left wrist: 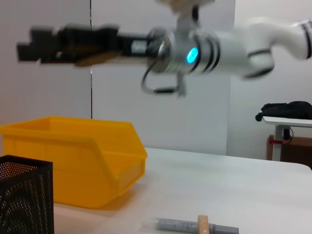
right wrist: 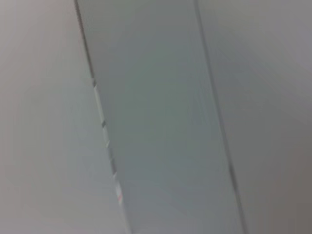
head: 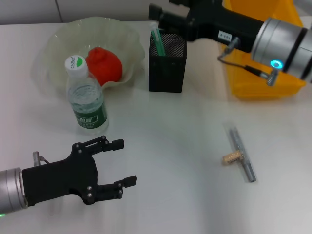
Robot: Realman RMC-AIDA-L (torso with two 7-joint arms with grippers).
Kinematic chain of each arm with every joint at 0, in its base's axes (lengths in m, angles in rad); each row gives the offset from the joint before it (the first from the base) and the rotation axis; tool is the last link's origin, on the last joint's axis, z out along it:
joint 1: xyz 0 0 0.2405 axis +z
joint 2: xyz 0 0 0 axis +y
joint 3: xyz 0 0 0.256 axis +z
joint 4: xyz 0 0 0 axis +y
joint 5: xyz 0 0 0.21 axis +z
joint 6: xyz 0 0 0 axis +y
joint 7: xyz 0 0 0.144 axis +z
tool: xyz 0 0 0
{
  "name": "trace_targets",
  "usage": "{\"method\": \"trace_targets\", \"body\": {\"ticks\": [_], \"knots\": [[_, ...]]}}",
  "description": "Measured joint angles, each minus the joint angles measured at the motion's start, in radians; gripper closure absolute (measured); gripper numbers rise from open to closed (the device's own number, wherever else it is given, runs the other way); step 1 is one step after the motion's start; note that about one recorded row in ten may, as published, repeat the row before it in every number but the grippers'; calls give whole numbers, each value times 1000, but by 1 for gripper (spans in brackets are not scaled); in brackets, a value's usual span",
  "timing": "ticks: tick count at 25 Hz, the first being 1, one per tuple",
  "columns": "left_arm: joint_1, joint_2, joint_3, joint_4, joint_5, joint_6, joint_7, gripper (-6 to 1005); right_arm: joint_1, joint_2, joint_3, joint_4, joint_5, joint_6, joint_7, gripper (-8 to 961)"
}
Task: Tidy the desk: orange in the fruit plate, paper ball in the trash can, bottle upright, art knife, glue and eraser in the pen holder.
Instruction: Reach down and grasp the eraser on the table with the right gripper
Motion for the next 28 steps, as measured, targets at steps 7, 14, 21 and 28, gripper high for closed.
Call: {"method": "trace_targets", "body": {"ticks": [7,14,21,28], "knots": [[-2,0,1,0,0,-2,-1,186,38,8,70,-371,-869,-373,754,229],[-3,0,1,0,1,-3,0,188,267,7,95,-354,-1276,-845,718,145],[-3,-1,1,0,1,-4,-5,189,346,11,37,-293,-1415,-932,552,149],[-3,-1,1,0,2,-4,-8,190,396,15,-22,-149,-1422,-877,526,151]]}}
